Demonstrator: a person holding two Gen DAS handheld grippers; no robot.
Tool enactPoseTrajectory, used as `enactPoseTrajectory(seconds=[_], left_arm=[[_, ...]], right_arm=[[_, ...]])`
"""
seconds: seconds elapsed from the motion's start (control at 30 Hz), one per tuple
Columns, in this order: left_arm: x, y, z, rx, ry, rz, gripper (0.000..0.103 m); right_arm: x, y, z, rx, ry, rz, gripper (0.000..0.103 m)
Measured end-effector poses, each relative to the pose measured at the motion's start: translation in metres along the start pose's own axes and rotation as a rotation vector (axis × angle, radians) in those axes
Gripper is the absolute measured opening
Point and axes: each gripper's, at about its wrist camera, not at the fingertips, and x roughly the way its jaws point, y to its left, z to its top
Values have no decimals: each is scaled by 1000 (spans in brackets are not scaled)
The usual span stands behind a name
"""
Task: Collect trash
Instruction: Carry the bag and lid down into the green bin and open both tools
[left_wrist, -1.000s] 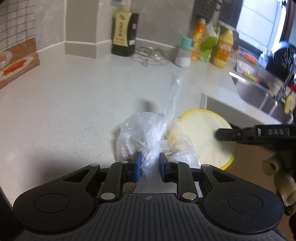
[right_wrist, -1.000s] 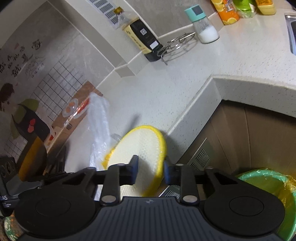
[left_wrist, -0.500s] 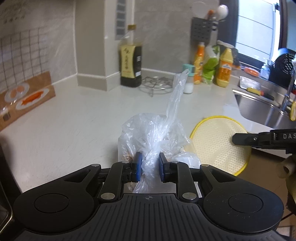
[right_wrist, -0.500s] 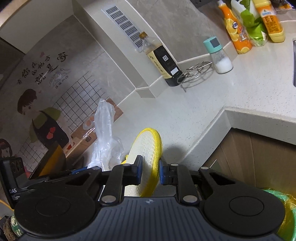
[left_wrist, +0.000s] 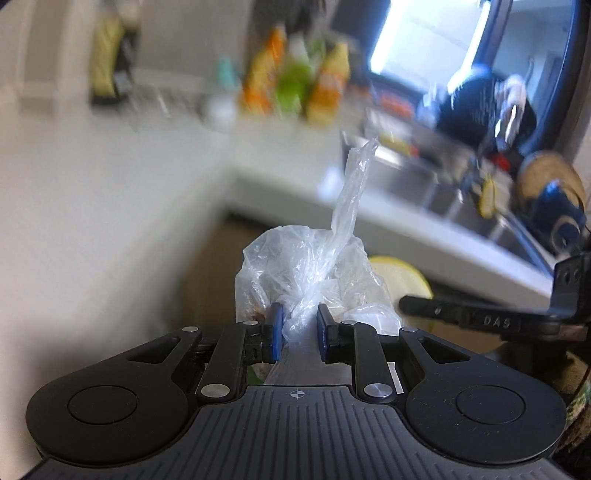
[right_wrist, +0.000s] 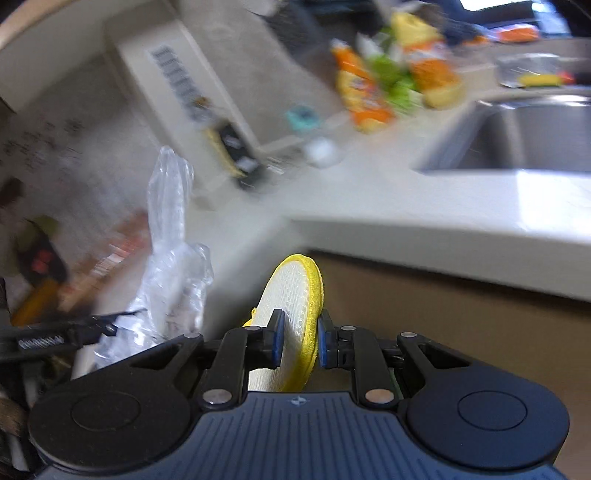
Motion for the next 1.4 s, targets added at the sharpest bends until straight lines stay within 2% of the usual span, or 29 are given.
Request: enactPoseTrajectory(seconds=[0.17,0.33,0.5,0.63,0.73,0.8,0.93,1.07,1.17,1.23,1.3,1.4], left_arm=[[112,13,-45,-92,237,-35,23],[203,35,-98,-164,422,12,23],[264,63,-147,-306,509,42,28],[278,89,-171,-390,540,70,29],[273,95,-169,-401,509,75,28],[261,92,-160,-390,472,49,29],[222,72,-134,-302,363,-1,29],[178,64,-103,-169,232,0,29],[148,70,-91,-135,129,-52,29],[135,77,-93,-158,87,-96,29],[131,76,-92,-174,69,-166,29],[127,68,-97,-133,33,-186,29]], right_arm=[[7,-53,-28,12,52,-185,18],[29,-88,-51,90,108,-208,18],[58,-94,-71,118,142,-213,18],[84,-90,-85,91,196,-226,18],[103,-89,-95,65,247,-240,18],[116,-87,-97,65,278,-242,18],[145,-84,-103,52,361,-248,18],[195,-83,-117,46,496,-237,18],[246,-88,-139,79,626,-236,18],[280,-95,-160,99,713,-270,18],[308,-99,-181,63,777,-331,19],[331,-108,-206,37,837,-415,22]])
